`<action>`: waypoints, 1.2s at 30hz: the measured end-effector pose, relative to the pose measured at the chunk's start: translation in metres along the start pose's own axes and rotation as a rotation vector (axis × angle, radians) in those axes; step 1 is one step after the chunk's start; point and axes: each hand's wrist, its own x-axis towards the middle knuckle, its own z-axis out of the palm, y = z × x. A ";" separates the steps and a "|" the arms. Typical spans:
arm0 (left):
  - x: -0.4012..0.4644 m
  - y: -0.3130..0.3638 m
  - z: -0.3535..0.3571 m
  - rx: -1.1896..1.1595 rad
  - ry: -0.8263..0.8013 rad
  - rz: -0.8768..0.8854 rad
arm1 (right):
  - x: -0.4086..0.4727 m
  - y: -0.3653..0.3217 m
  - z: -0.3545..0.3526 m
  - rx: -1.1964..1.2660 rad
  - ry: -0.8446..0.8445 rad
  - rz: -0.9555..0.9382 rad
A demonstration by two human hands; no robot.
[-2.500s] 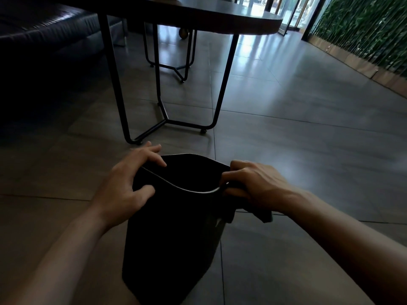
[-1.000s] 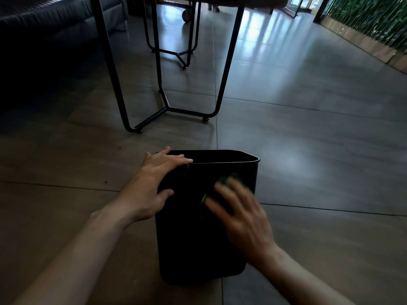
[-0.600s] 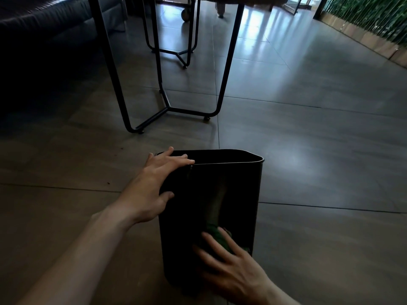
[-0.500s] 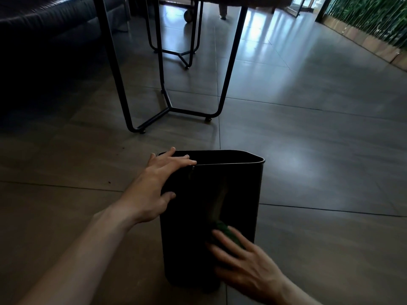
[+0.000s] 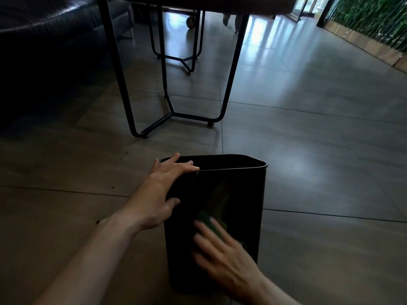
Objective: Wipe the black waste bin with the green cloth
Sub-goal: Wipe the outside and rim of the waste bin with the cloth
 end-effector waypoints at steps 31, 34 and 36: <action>-0.007 0.010 -0.007 -0.007 -0.022 0.053 | 0.040 0.017 -0.025 0.119 0.087 0.114; -0.006 0.010 -0.006 -0.003 -0.028 0.047 | 0.002 0.017 -0.021 0.032 -0.029 -0.060; -0.006 0.010 -0.006 -0.013 -0.026 0.040 | 0.000 0.029 -0.029 0.055 -0.008 -0.028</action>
